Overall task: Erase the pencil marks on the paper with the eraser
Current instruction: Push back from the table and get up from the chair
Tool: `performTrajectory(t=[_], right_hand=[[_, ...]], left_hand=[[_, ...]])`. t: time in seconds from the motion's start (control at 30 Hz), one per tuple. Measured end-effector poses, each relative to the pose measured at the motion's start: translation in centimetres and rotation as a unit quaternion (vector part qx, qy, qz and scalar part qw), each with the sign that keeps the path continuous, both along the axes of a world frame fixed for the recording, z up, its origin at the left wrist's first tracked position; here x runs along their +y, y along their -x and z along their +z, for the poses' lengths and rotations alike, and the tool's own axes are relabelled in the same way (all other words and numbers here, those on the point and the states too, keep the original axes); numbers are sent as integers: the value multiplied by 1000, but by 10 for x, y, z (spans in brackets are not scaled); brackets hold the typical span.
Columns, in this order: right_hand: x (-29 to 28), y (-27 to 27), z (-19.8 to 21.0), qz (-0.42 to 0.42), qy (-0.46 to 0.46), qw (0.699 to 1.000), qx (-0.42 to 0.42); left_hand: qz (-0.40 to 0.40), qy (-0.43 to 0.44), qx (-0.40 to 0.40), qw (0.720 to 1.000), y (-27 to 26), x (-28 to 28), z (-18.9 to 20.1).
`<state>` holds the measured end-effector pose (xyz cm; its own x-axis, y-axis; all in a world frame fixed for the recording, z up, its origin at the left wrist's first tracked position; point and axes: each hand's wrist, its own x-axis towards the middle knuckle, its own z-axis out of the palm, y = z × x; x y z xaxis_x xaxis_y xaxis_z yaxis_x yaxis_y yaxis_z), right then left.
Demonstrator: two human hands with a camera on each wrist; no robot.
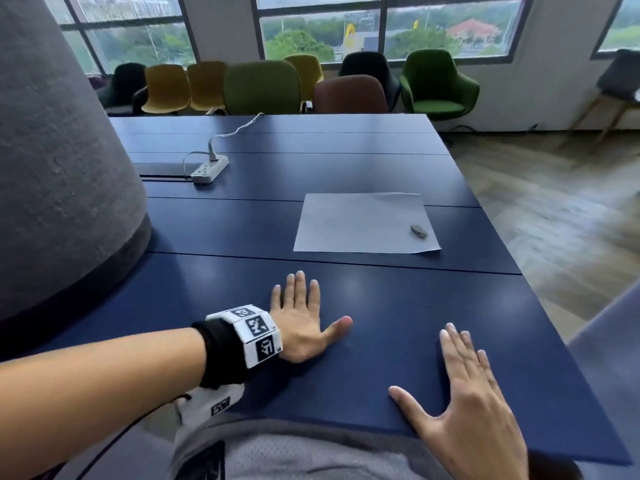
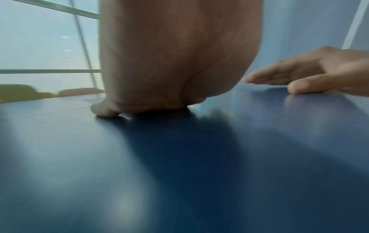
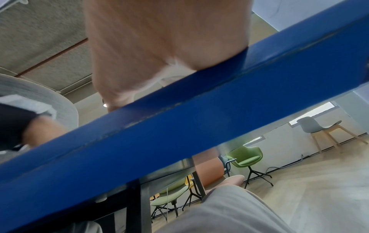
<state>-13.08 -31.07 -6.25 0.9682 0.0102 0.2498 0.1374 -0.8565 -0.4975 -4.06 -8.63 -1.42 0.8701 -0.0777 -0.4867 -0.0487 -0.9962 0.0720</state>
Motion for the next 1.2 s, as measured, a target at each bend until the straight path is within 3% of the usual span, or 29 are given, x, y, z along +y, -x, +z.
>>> performTrajectory(t=[0.13, 0.2, 0.27, 0.37, 0.47, 0.53, 0.6, 0.7, 0.8, 1.0, 1.2], right_hand=[[-3, -1, -7, -14, -23, 999, -36], [-7, -1, -5, -48, -79, 993, -67], [-11, -2, -4, -71, -129, 985, -85], [-14, -3, -4, -73, -120, 987, -73], [-12, -5, -4, -26, -35, 999, -22], [0, -5, 1, 36, 68, 997, 9], [24, -1, 1, 114, 143, 983, 0], [79, 8, -2, 237, 196, 952, 1], [116, 8, -4, 285, 229, 930, 30], [54, -27, 19, 186, 212, 953, 108], [-15, -38, 31, 67, 218, 948, 222]], left_hand=[[-126, 68, 32, 989, 1, -89, -1], [-149, 99, 55, 982, 1, -125, 3], [-144, 140, 97, 975, 1, -139, 22], [-91, 291, 127, 944, -15, -118, 53], [-4, 378, 64, 924, -35, -77, 65], [15, 370, 47, 928, -41, -57, 67], [13, 360, 91, 929, -39, -38, 73], [-20, 313, 103, 944, -31, -14, 78], [-36, 291, 117, 949, -18, -1, 76], [-81, 171, 101, 977, -14, 17, 68], [-119, 104, 103, 982, -11, 16, 65]])
